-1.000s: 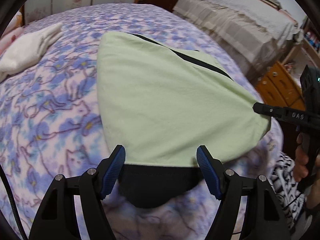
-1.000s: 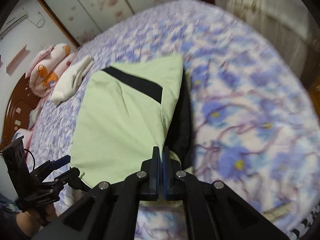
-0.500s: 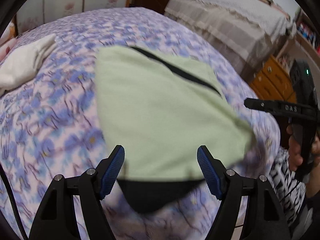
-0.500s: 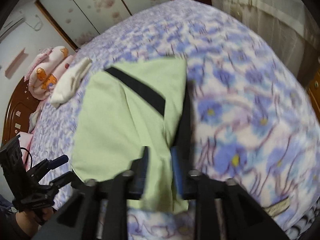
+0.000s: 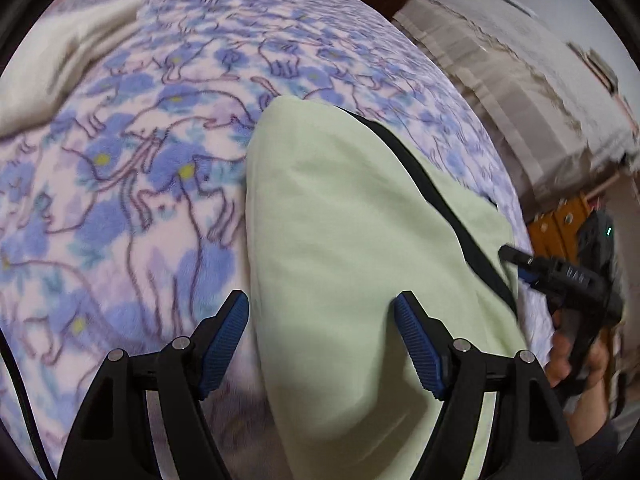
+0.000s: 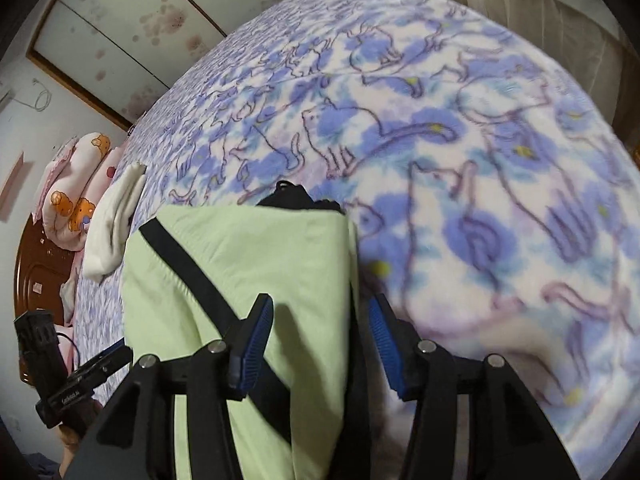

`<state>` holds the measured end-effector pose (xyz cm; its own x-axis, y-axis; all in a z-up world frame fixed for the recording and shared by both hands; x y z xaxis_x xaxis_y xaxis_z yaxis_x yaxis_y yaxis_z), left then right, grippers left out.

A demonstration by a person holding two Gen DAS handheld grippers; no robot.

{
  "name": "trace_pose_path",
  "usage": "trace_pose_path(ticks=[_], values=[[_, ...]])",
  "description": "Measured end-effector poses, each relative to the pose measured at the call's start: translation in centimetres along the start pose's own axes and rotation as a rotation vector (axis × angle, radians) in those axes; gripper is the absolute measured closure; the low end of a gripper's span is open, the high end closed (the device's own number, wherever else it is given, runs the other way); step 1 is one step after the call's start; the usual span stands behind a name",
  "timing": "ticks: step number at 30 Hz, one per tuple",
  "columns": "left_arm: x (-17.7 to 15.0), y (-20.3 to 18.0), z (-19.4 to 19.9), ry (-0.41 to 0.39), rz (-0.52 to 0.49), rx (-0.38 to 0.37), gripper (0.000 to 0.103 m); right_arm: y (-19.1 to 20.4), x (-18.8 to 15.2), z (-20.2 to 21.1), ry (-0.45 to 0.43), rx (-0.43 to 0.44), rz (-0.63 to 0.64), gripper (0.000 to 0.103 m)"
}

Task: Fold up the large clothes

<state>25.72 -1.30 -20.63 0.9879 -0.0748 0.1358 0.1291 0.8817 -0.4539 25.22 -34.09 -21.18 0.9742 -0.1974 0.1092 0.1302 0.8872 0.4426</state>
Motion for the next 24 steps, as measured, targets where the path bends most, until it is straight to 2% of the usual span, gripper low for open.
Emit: trace_pose_path(ticks=[1, 2, 3, 5, 6, 8, 11, 12, 14, 16, 20, 24], values=[[0.5, 0.3, -0.3, -0.005, 0.005, -0.005, 0.032, 0.3, 0.3, -0.4, -0.002, -0.009, 0.020, 0.062], [0.9, 0.4, -0.3, -0.015, 0.006, -0.005, 0.051, 0.8, 0.5, -0.7, -0.001, -0.049, 0.042, 0.093], [1.2, 0.5, -0.4, -0.018, 0.015, 0.021, 0.055, 1.3, 0.8, -0.6, -0.006, -0.087, 0.066, 0.096], [1.8, 1.0, -0.8, -0.028, 0.035, 0.027, 0.062, 2.0, 1.0, 0.1, -0.071, -0.128, 0.118, 0.098], [1.8, 1.4, -1.1, -0.036, 0.043, 0.022, 0.063, 1.5, 1.4, -0.5, -0.066, -0.142, 0.116, 0.098], [1.6, 1.6, -1.8, -0.038, 0.032, 0.036, 0.062, 0.0, 2.0, -3.0, 0.016, -0.144, 0.069, 0.096], [1.7, 1.2, -1.4, -0.045, 0.015, 0.061, 0.062, 0.7, 1.5, -2.6, -0.002, -0.185, 0.095, 0.092], [1.6, 1.0, -0.9, -0.052, 0.008, 0.085, 0.062, 0.9, 1.4, -2.1, -0.005, -0.195, 0.092, 0.088], [1.1, 0.3, 0.3, -0.086, -0.010, 0.170, 0.062, 1.4, 0.9, -0.9, -0.009, -0.227, 0.088, 0.087], [0.2, -0.9, 1.9, -0.129, -0.048, 0.196, 0.062, 2.3, -0.3, 0.8, -0.039, -0.248, 0.096, 0.087], [-2.8, -4.2, 4.3, -0.183, -0.111, 0.139, 0.062, 5.3, -4.1, 3.4, -0.106, -0.194, 0.173, 0.086], [-6.2, -6.7, 2.7, -0.128, -0.123, 0.099, 0.062, 8.0, -7.6, 2.6, -0.059, -0.147, 0.246, 0.086]])
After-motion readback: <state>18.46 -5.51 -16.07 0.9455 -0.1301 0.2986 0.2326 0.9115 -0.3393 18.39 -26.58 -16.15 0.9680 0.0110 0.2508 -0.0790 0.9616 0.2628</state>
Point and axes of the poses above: each gripper's, at about its wrist camera, not at the fingertips, and z roughly against the way its jaws point, y to its left, x to its top, the point moved 1 cm from there along -z, roughly the way its jaws point, and after that the axes turned 15 degrees about y, right-handed, at the moved point
